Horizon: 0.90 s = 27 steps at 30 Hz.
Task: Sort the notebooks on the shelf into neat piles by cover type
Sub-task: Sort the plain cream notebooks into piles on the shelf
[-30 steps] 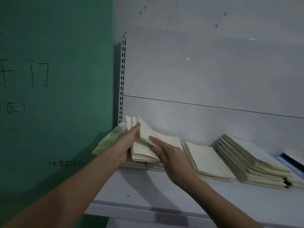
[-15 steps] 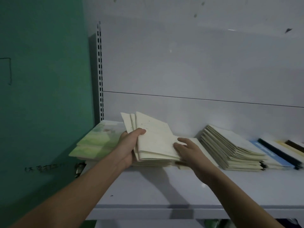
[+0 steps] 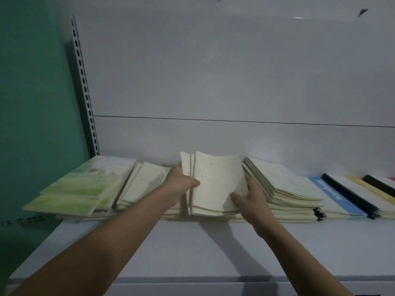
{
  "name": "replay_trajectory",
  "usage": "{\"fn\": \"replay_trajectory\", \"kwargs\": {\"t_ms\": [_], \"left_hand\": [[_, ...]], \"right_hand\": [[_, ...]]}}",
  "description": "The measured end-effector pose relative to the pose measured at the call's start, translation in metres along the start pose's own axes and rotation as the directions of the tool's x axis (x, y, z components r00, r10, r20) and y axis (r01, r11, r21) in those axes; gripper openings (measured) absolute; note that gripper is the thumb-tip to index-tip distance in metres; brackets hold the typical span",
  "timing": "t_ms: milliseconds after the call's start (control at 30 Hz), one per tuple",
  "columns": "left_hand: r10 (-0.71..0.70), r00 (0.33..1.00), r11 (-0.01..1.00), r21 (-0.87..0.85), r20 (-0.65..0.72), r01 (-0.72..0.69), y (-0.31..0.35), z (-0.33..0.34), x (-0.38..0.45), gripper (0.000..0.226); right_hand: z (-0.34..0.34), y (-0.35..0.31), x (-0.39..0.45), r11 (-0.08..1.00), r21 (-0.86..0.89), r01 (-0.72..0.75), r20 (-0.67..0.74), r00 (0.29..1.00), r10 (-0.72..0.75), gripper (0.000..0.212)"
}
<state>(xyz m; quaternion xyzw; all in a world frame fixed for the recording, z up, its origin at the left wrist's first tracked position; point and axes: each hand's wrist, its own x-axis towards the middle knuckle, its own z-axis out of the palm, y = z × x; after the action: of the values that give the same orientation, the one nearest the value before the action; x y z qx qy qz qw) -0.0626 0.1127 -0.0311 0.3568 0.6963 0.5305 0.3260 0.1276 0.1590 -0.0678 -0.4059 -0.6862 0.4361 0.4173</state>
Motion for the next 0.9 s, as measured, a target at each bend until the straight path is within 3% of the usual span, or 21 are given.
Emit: {"fn": "replay_trajectory", "kwargs": {"t_ms": [67, 200, 333, 433, 500, 567, 700, 900], "left_hand": [[-0.013, 1.0, 0.998, 0.059, 0.015, 0.012, -0.003, 0.016, 0.008, 0.053], [-0.032, 0.999, 0.984, 0.176, 0.009, 0.03, -0.027, 0.043, 0.036, 0.081], [-0.008, 0.992, 0.913, 0.403, -0.129, 0.059, -0.024, 0.06, 0.027, 0.047], [0.004, 0.991, 0.838, 0.541, -0.137, 0.071, -0.026, 0.069, 0.018, 0.056], [0.125, 0.986, 0.793, 0.609, -0.114, -0.031, -0.037, 0.076, 0.001, 0.068], [0.302, 0.943, 0.75, 0.645, -0.141, -0.144, -0.056, 0.082, -0.018, 0.068], [0.375, 0.91, 0.807, 0.544, -0.177, -0.227, -0.087, 0.082, -0.036, 0.063], [0.357, 0.927, 0.88, 0.374, -0.117, -0.292, -0.094, 0.078, -0.031, 0.081]], "right_hand": [[-0.01, 0.007, 0.008, 0.996, -0.092, 0.017, 0.023, 1.0, -0.015, 0.055], [-0.016, 0.019, 0.026, 0.924, -0.377, 0.061, 0.146, 0.989, -0.006, 0.061], [-0.005, 0.042, 0.046, 0.836, -0.547, 0.048, 0.186, 0.98, 0.066, 0.065], [0.001, 0.058, 0.045, 0.893, -0.432, 0.124, 0.151, 0.986, -0.064, 0.063], [0.003, 0.065, 0.036, 0.953, -0.239, 0.185, 0.079, 0.982, -0.171, 0.055], [0.004, 0.066, 0.033, 0.96, -0.197, 0.199, 0.015, 0.98, -0.2, 0.059], [0.011, 0.073, 0.032, 0.907, -0.394, 0.149, 0.022, 0.988, -0.153, 0.058], [0.009, 0.076, 0.032, 0.913, -0.38, 0.148, 0.043, 0.989, -0.143, 0.053]]}}
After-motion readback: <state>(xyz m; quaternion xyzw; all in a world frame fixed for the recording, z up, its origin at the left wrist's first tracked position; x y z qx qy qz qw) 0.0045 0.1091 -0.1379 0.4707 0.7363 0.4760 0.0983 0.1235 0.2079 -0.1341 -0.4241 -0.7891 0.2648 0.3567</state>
